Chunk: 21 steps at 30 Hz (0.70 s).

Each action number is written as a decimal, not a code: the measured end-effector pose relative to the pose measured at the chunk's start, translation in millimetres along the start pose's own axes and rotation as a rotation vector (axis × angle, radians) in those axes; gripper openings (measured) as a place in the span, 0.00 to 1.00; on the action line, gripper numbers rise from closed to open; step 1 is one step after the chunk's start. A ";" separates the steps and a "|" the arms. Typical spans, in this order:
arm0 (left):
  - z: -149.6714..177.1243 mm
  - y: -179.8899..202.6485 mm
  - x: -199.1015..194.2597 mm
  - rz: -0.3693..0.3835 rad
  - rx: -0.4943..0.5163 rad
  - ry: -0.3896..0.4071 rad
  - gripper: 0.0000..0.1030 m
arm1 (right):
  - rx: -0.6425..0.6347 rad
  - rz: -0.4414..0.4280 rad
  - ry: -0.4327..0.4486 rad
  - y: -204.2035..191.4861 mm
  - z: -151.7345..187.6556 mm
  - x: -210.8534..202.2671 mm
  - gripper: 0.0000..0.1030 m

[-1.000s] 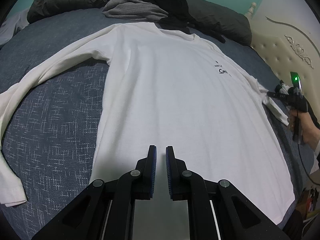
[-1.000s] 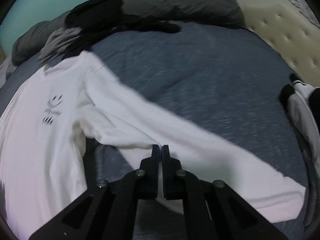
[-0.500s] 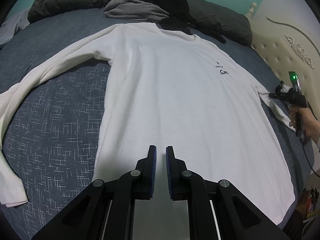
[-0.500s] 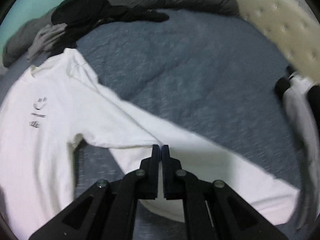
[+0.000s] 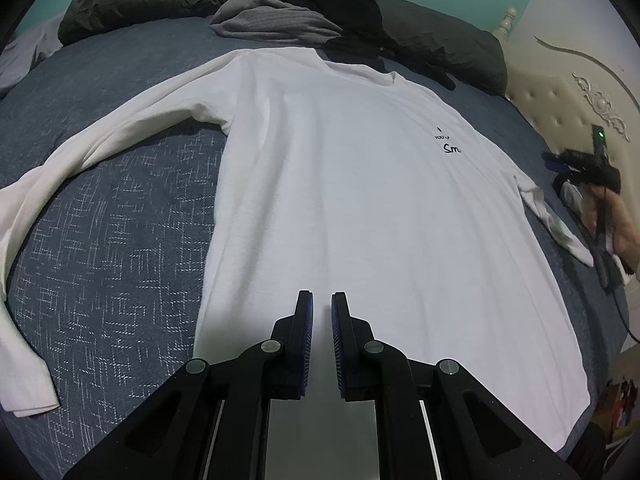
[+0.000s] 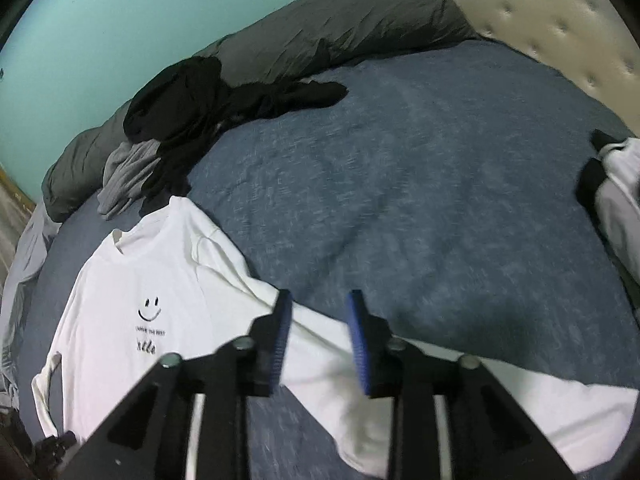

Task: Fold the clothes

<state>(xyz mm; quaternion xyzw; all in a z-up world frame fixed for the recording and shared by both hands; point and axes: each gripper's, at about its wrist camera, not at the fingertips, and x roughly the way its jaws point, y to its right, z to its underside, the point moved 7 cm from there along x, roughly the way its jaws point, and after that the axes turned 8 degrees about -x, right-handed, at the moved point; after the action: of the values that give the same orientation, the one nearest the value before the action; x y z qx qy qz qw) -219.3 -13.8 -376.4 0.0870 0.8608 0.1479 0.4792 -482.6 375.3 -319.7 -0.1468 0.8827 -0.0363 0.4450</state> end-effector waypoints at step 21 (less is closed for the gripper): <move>-6.1 -7.1 -2.5 -0.014 0.004 0.009 0.10 | -0.181 -0.016 -0.162 -56.6 -9.4 94.6 0.08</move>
<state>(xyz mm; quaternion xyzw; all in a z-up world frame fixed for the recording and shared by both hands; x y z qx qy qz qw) -223.3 -22.3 -373.8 0.0813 0.8640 0.1430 0.4759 -530.3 293.0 -376.4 -0.1958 0.8423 0.0520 0.4995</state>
